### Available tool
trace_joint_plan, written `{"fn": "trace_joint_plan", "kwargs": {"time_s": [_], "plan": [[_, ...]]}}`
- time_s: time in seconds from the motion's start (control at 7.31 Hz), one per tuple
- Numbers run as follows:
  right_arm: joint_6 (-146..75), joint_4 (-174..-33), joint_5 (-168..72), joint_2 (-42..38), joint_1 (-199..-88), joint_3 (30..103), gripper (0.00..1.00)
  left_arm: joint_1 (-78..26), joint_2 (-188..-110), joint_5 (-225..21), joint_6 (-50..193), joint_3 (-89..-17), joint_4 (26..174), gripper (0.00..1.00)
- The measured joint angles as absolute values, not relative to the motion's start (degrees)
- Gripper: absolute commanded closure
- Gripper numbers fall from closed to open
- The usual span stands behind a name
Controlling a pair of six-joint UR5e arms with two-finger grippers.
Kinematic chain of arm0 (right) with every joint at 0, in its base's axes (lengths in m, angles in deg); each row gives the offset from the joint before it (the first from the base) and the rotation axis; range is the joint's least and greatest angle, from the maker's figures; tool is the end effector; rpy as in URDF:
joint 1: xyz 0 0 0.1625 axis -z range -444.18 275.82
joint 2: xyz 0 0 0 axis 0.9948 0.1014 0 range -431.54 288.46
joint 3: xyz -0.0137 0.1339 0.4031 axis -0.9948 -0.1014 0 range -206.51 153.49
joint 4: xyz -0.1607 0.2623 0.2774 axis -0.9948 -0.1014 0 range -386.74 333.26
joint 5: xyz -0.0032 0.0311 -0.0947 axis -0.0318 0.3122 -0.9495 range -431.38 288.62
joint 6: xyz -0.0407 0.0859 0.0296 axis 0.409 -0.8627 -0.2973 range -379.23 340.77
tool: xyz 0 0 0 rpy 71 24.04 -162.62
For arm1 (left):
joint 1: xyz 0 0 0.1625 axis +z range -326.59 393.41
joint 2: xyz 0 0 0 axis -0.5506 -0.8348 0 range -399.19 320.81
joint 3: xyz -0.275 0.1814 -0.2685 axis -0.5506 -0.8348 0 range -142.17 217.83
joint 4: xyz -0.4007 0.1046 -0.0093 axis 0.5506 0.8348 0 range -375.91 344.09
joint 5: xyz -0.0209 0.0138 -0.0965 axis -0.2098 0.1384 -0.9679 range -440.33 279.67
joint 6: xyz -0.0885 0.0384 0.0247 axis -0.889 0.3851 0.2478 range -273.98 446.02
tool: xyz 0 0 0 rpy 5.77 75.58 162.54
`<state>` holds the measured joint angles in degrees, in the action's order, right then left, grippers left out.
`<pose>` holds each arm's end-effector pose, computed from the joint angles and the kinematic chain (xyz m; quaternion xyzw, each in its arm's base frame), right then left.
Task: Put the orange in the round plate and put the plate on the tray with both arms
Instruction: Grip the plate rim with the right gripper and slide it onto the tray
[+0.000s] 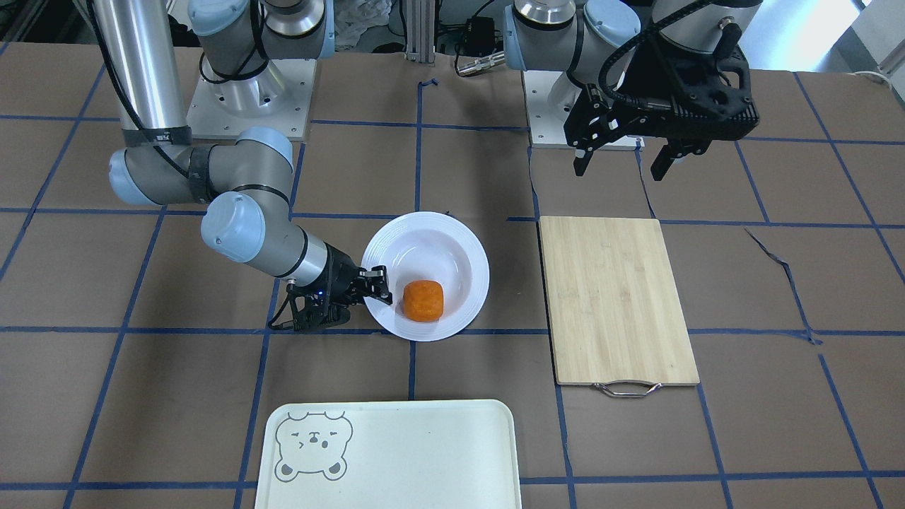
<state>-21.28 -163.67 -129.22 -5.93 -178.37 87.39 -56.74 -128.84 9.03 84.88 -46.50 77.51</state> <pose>0.2249 -0.5191 0.1700 -0.0146 0.9607 0.0264 0.2759 -0.1356 -0.4912 0.5337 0.0085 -0.9997 0.0225 0.0059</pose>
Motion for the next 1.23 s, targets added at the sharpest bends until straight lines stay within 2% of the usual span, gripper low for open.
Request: {"fn": "trace_joint_plan", "kwargs": {"time_s": [0.55,0.82,0.96,1.23], "plan": [[-20.3,-164.8,-122.4,-1.8,-178.3,84.5,1.0,-56.8,-128.8,9.0,84.9,-46.5,77.6,0.0],[-19.2,-170.2,-118.7,-1.2,-177.9,83.7,1.0,-56.8,-128.8,9.0,84.9,-46.5,77.6,0.0],[-17.8,-172.4,-118.1,-2.5,-177.6,81.6,1.0,-56.8,-128.8,9.0,85.0,-46.5,77.6,0.0],[-15.7,-173.5,-118.4,-8.9,-176.2,71.3,1.0,-56.8,-128.8,9.0,85.0,-46.5,77.6,0.0]]}}
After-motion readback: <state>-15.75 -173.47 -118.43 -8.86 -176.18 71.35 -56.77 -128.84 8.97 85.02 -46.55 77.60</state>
